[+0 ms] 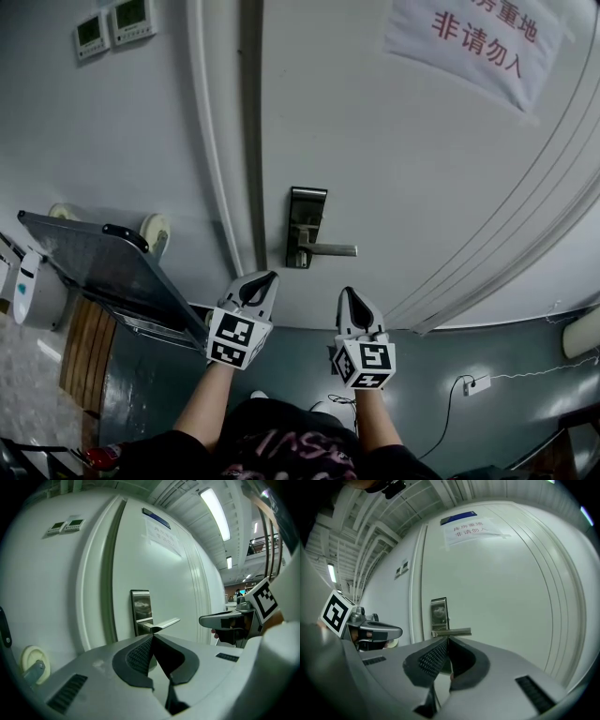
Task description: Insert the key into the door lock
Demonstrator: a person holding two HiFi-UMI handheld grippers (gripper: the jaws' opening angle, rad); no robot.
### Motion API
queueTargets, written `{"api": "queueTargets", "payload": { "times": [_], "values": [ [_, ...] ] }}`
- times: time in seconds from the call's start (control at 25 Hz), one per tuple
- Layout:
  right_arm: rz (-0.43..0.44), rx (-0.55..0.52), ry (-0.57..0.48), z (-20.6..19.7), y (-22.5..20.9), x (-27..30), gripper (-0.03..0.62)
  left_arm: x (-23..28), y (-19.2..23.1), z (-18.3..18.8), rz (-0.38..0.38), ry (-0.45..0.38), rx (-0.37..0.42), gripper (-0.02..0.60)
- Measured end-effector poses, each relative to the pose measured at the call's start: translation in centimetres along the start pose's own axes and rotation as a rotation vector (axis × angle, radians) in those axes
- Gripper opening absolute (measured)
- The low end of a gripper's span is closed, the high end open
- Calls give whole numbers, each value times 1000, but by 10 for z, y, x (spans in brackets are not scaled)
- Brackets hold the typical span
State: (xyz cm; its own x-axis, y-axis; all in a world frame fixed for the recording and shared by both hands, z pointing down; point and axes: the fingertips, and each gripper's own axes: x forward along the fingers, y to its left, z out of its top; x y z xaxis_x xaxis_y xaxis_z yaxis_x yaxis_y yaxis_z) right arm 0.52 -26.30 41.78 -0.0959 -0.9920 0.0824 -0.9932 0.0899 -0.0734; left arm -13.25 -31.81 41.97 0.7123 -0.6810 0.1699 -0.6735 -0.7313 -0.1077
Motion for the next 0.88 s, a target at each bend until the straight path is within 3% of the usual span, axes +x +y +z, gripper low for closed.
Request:
{"api": "queueTargets", "payload": {
  "times": [0.88],
  "values": [
    [21, -6, 2, 3, -5, 6, 63, -1, 6, 3, 54, 4, 3, 11]
  ]
}}
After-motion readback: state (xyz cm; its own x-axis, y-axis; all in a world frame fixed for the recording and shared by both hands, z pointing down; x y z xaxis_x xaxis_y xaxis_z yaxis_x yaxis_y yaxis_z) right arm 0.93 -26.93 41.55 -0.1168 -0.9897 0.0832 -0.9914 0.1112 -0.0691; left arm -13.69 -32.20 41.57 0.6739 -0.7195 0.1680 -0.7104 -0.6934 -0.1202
